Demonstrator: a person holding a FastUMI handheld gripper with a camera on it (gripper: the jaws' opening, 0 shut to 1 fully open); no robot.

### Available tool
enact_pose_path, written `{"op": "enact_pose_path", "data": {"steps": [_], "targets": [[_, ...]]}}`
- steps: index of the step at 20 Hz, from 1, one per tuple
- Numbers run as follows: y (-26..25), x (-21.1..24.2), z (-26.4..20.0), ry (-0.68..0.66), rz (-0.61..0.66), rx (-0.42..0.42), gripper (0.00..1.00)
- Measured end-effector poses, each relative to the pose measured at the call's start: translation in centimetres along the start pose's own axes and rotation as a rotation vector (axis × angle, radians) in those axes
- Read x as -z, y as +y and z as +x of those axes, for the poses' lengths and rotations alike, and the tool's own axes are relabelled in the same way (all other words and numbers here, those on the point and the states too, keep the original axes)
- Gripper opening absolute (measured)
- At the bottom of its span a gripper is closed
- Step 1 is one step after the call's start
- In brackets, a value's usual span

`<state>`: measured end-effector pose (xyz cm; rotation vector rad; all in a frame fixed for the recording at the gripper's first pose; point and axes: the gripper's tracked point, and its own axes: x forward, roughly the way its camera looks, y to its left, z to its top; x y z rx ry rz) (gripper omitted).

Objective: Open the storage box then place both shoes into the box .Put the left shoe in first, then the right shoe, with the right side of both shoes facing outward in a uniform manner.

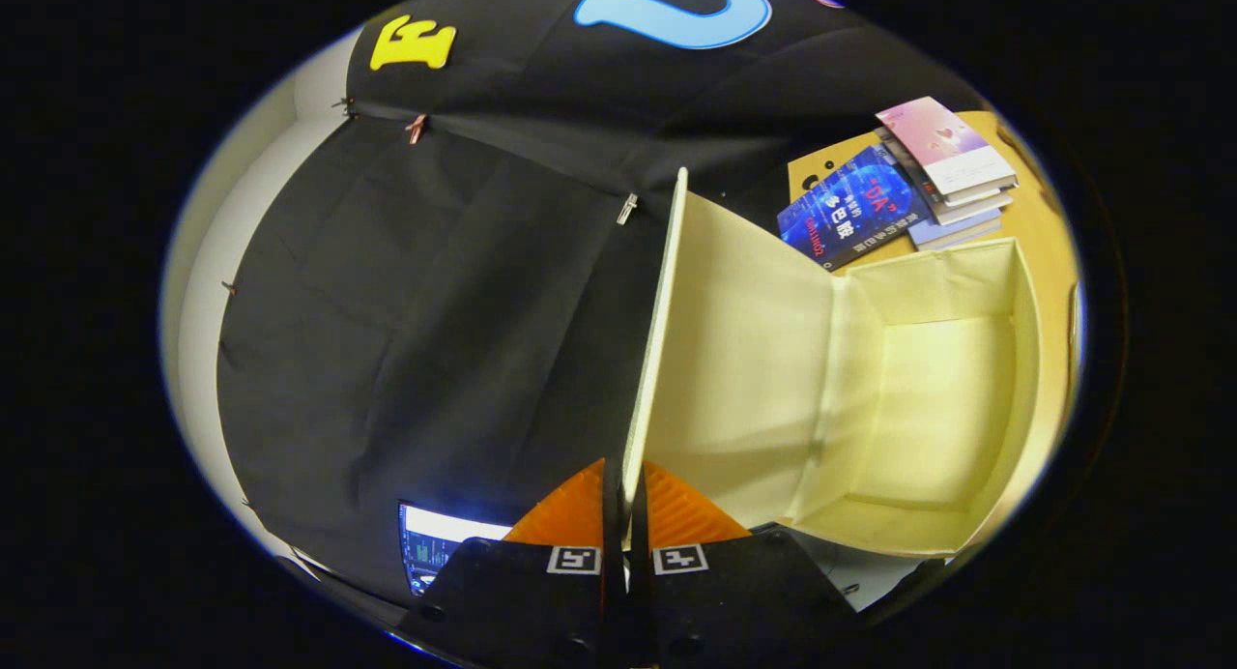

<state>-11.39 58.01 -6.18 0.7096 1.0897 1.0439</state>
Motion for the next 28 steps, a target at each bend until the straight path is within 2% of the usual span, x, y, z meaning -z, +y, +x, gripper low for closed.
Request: {"op": "enact_pose_path", "data": {"steps": [4, 6, 8, 11, 15, 19, 22, 25, 28], "targets": [[0.0, 1.0, 5.0, 0.018, 0.003, 0.03, 0.08], [-0.7, 1.1, 6.8, 0.011, -0.018, 0.052, 0.14], [-1.8, 1.3, 7.2, 0.012, -0.06, 0.083, 0.4], [-4.3, 0.2, 5.3, -0.021, -0.156, 0.138, 1.0], [-8.0, -2.8, -1.5, -0.133, -0.338, 0.249, 0.98], [-13.0, -6.8, -10.9, -0.264, -0.495, 0.448, 0.98], [-17.0, -8.2, -17.0, -0.32, -0.584, 0.585, 0.98], [-21.3, -8.3, -22.3, -0.342, -0.629, 0.722, 0.98], [-26.0, -7.1, -25.4, -0.326, -0.587, 0.812, 0.98]]}}
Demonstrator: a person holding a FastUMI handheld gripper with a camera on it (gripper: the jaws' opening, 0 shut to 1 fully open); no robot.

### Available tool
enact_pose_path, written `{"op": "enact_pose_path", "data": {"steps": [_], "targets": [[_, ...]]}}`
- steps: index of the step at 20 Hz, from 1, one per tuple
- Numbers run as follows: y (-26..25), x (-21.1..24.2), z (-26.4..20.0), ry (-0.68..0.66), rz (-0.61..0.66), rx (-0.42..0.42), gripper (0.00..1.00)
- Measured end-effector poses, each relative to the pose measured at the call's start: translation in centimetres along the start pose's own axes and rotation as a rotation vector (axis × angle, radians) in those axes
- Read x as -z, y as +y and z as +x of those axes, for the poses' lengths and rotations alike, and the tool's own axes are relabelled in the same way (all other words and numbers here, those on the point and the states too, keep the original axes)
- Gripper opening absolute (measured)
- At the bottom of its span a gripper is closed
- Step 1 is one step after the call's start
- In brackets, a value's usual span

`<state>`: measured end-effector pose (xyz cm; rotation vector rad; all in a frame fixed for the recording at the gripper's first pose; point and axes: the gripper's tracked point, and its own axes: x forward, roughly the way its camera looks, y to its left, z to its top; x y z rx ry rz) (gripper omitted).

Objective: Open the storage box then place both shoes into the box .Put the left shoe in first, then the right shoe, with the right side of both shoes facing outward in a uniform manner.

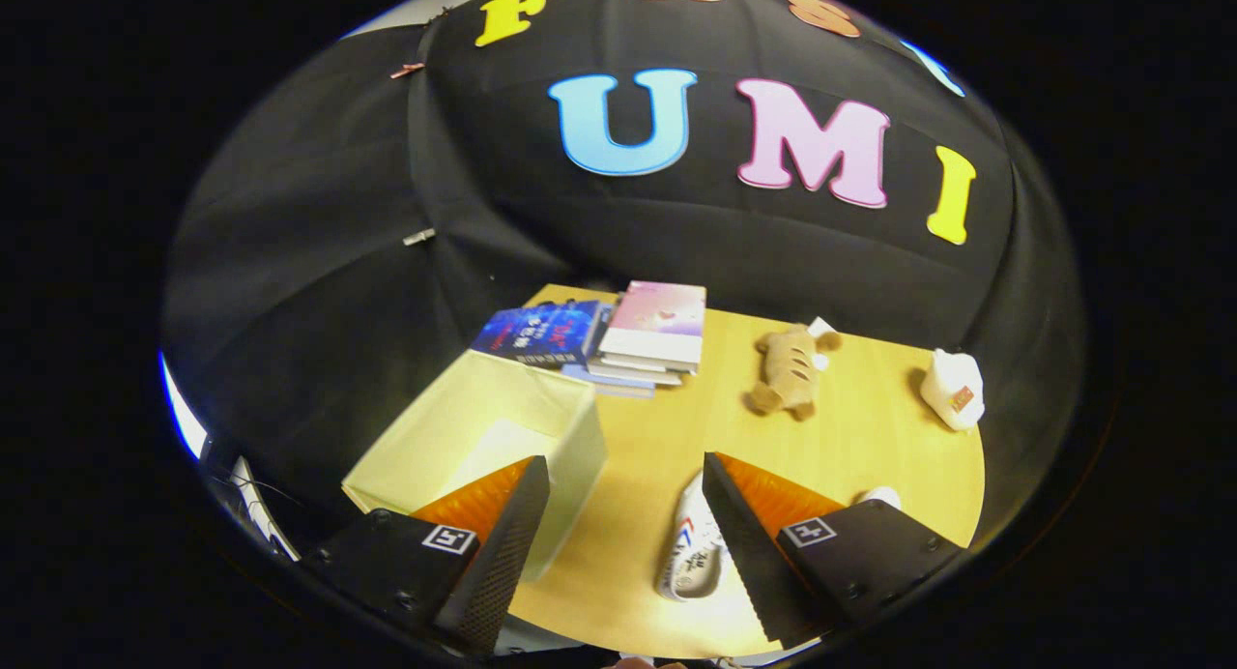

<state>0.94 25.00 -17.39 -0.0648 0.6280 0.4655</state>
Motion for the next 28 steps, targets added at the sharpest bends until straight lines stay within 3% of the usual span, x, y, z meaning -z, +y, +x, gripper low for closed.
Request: {"op": "enact_pose_path", "data": {"steps": [7, 13, 20, 22, 26, 28], "targets": [[-7.8, 8.7, 2.5, 0.161, -0.03, 0.136, 0.98], [-10.5, 16.4, 6.6, 0.337, 0.06, 0.168, 0.98], [-11.5, 18.8, 11.2, 0.399, 0.141, 0.158, 0.98], [-10.5, 19.3, 11.9, 0.415, 0.179, 0.111, 0.86], [-9.3, 19.1, 12.3, 0.391, 0.194, 0.074, 0.34], [-9.6, 19.1, 12.1, 0.385, 0.225, 0.078, 0.28]]}}
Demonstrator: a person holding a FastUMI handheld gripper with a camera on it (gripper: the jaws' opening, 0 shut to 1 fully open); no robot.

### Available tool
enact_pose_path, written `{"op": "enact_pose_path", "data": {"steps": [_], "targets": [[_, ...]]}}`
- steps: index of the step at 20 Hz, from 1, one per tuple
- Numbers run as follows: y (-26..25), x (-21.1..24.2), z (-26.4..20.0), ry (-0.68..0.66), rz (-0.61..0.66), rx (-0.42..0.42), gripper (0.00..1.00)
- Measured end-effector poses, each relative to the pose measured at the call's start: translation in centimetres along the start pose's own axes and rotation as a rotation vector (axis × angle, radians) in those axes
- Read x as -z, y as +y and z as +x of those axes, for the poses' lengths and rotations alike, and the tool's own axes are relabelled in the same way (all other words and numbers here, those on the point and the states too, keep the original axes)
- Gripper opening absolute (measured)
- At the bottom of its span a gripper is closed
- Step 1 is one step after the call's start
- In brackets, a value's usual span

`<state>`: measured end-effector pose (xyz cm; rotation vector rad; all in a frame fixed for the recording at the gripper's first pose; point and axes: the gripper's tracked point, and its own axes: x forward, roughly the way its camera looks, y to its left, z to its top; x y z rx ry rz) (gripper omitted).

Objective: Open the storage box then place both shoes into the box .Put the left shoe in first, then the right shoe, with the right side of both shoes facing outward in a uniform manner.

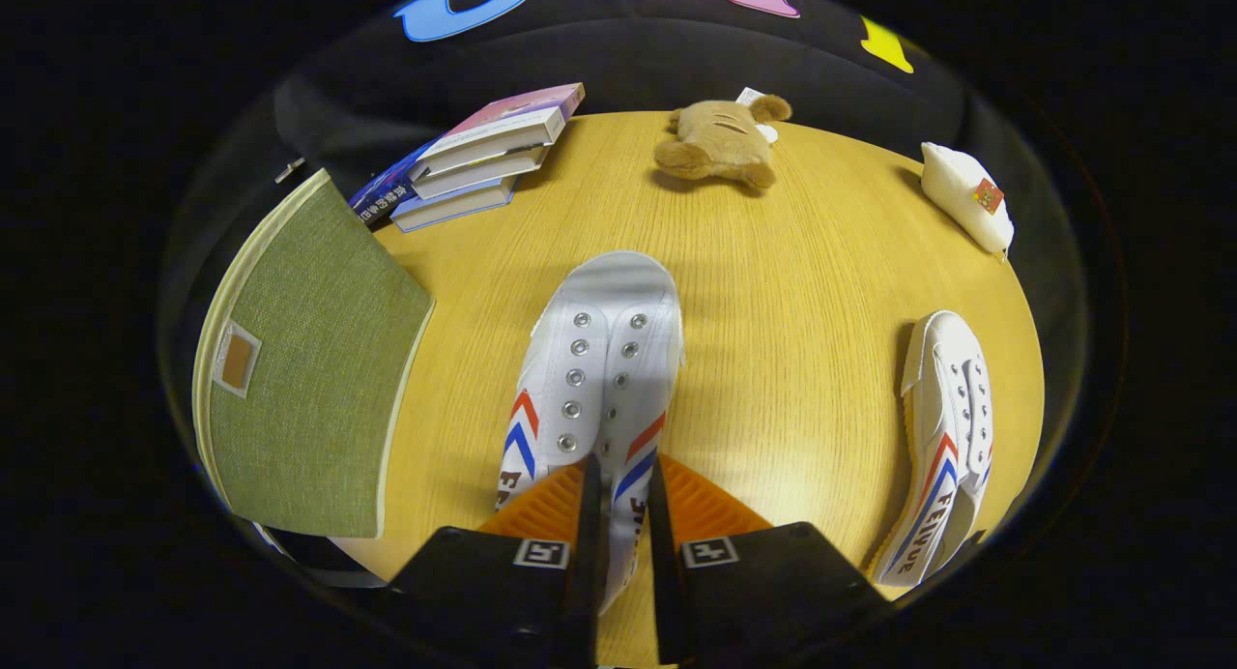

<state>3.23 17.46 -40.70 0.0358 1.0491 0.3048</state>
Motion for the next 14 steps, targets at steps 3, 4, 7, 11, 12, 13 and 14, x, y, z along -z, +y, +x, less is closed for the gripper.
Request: {"op": "enact_pose_path", "data": {"steps": [3, 4, 7, 11, 12, 13, 14], "targets": [[-0.4, -0.1, -0.1, -0.011, 0.116, -0.036, 0.08], [-0.2, -0.2, -0.2, -0.02, 0.165, -0.046, 0.08], [0.8, -0.8, -1.1, -0.032, 0.189, -0.063, 0.05], [2.6, -2.4, -4.5, -0.076, 0.172, -0.103, 0.05], [2.9, -3.0, -5.6, -0.086, 0.172, -0.11, 0.05], [3.4, -3.6, -6.9, -0.093, 0.177, -0.117, 0.05], [3.8, -4.3, -8.3, -0.104, 0.185, -0.126, 0.05]]}}
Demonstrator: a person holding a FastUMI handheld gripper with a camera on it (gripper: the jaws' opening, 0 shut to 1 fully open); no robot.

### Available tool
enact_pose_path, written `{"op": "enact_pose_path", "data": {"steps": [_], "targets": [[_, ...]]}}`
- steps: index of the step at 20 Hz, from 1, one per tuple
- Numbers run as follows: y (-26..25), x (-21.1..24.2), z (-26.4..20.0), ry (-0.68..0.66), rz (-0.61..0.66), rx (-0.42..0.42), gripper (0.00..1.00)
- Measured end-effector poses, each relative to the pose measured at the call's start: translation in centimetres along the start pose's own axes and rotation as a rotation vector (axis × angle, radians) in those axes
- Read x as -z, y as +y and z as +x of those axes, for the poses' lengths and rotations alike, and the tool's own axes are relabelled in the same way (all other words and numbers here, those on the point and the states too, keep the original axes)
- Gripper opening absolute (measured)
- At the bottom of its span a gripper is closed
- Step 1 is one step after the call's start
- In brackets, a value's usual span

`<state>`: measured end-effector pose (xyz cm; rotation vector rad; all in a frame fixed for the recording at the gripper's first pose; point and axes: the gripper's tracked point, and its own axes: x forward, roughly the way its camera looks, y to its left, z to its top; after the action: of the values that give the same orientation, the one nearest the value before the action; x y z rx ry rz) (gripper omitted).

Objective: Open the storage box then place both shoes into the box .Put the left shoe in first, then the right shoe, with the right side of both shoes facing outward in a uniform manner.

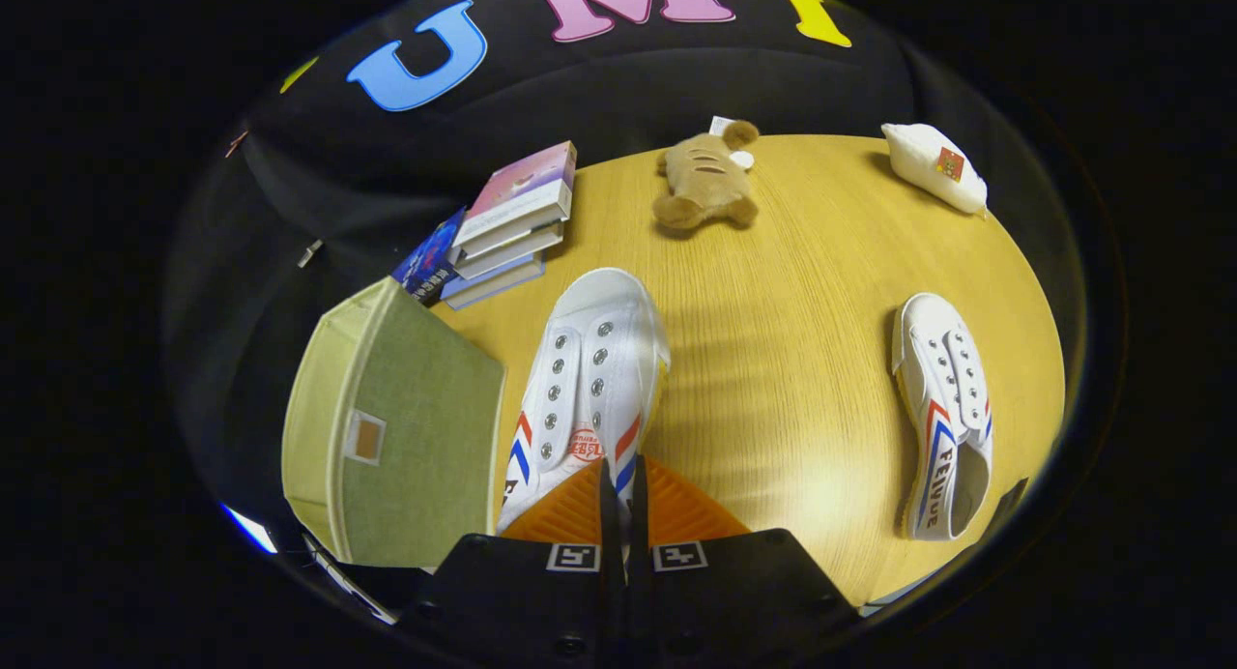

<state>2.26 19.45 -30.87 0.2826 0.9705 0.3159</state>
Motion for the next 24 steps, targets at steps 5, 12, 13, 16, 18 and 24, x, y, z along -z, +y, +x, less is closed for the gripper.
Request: {"op": "enact_pose_path", "data": {"steps": [5, 12, 13, 16, 18, 24], "targets": [[5.2, -4.3, -5.9, -0.07, -0.007, -0.085, 0.05], [15.4, -6.3, -9.5, -0.075, 0.019, -0.257, 0.05], [16.9, -5.9, -9.2, -0.071, 0.007, -0.27, 0.05], [21.0, -3.4, -7.4, -0.033, 0.005, -0.301, 0.05], [23.1, -1.7, -6.1, -0.006, 0.018, -0.311, 0.05], [26.9, 1.6, -0.7, 0.025, 0.022, -0.26, 0.05]]}}
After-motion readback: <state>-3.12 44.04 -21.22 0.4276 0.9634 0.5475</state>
